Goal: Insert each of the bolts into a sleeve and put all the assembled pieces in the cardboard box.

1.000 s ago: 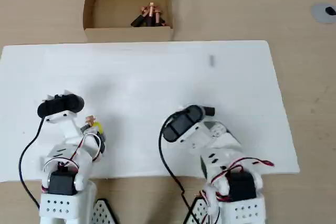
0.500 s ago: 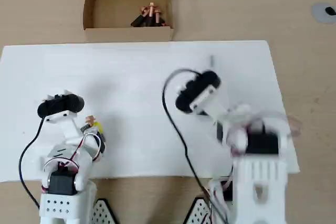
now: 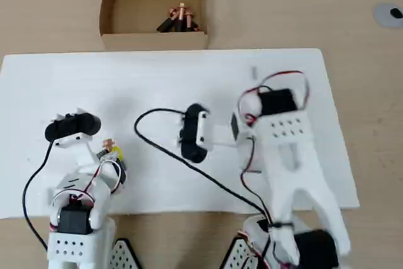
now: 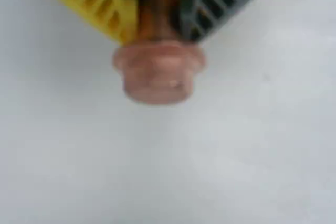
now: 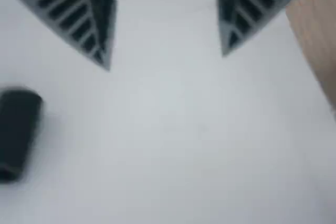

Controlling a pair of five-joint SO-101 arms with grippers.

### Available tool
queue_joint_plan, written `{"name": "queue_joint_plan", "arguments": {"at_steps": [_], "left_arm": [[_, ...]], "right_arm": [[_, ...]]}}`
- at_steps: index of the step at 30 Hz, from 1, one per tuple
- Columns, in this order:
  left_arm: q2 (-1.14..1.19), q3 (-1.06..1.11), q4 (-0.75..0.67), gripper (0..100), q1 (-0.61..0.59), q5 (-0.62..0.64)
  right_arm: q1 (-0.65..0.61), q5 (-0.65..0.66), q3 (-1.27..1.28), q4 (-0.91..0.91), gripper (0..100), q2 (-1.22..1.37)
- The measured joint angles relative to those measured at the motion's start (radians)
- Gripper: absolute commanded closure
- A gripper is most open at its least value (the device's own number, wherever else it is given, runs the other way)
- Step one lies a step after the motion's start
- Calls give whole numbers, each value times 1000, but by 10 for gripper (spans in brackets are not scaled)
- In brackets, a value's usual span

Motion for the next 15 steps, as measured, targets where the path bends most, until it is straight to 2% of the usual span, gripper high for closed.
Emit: {"name": "queue_joint_plan", "arguments": {"at_steps": [5,15], "left_arm": [[0,0,0,994,0,0],[0,0,0,994,0,0]], "right_arm": [[0,35,-3,-43,818,123],[35,41,-3,-137,818,143]]}}
